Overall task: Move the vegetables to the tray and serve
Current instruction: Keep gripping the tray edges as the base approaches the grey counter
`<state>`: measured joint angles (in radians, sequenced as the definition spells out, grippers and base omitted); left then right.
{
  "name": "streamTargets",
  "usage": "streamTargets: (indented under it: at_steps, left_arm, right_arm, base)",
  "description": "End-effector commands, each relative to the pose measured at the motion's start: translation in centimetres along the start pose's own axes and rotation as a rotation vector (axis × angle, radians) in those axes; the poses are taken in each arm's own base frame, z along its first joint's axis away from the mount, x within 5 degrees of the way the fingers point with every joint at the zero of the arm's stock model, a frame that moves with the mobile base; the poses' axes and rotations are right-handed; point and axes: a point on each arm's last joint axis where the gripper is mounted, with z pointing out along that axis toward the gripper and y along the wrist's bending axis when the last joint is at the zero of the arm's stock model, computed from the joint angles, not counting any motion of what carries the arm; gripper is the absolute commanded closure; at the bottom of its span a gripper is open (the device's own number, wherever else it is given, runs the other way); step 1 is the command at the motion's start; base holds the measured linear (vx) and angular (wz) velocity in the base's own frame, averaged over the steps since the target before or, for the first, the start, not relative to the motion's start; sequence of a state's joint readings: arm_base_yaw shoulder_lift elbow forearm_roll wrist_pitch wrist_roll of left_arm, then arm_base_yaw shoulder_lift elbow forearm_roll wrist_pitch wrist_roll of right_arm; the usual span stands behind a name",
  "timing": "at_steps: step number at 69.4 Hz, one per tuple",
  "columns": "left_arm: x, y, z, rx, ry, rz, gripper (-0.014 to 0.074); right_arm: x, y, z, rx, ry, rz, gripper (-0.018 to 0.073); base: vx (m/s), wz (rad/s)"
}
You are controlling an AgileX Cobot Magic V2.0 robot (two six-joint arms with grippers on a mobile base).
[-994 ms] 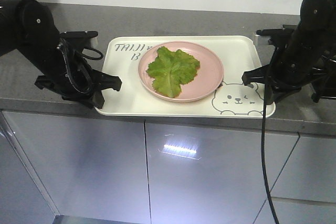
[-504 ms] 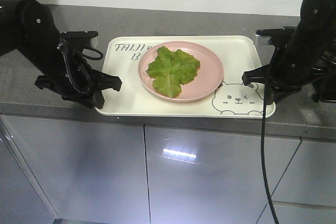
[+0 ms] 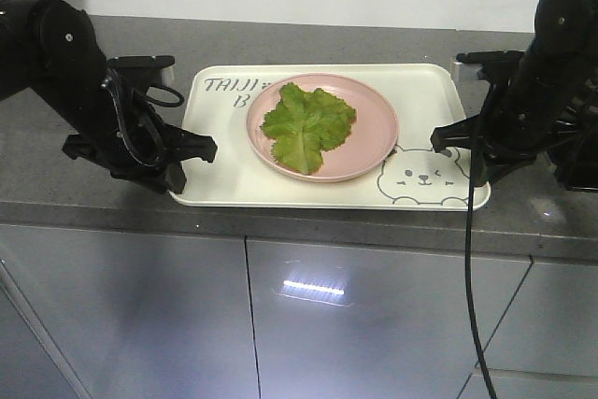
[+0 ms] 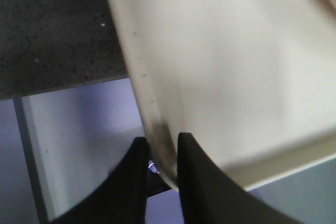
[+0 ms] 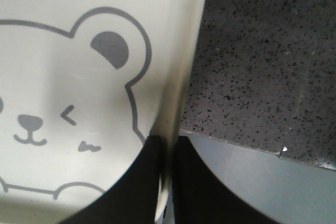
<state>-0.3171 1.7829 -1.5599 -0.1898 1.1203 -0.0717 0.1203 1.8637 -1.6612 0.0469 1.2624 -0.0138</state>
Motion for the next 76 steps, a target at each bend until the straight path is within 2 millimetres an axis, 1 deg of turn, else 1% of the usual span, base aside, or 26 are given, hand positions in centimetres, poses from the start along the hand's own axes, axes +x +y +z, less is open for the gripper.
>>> streamTargets:
  at_steps: [1,76]
  left_arm:
    - [-0.5,-2.53,-3.06,0.141,-0.143,0.006,0.0604]
    - [-0.5,-2.53,-3.06,0.141,-0.143,0.006,0.0604]
  right_arm:
    - [0.14,1.64,-2.99,-0.093,-0.092,-0.035,0.0568]
    - [0.14,1.64,-2.99,-0.093,-0.092,-0.035,0.0568]
  base:
    - [0.06,-0.03]
    - [0.05,-0.02]
